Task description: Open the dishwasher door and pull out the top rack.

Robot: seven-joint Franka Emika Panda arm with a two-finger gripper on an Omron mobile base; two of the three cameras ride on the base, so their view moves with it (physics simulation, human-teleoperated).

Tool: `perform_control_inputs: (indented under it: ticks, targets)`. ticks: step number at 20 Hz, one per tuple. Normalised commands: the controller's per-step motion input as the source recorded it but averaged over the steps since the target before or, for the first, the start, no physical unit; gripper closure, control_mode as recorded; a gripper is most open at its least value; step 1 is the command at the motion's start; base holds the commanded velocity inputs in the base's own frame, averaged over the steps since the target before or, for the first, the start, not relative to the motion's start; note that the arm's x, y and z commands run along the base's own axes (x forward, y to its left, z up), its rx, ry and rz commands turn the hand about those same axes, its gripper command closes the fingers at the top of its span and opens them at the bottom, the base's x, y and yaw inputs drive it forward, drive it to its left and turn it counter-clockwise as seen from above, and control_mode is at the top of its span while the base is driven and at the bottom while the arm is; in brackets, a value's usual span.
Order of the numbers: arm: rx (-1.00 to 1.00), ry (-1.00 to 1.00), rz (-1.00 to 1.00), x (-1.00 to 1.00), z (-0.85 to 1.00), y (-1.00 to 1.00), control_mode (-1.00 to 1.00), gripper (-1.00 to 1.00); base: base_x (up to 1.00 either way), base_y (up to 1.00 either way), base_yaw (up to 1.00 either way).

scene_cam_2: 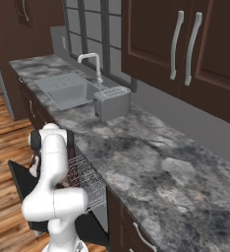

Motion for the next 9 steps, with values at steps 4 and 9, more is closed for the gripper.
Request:
perform_control_inputs:
  ticks: [4,9]
  targets:
    - [0.14,0.18,0.0,-0.59,-0.01,0.61,-1.0,-1.0,0.0,0.0,0.0]
    - [0.11,0.12,0.0,-0.72,0.0,0.62,-1.0,-1.0,0.0,0.0,0.0]
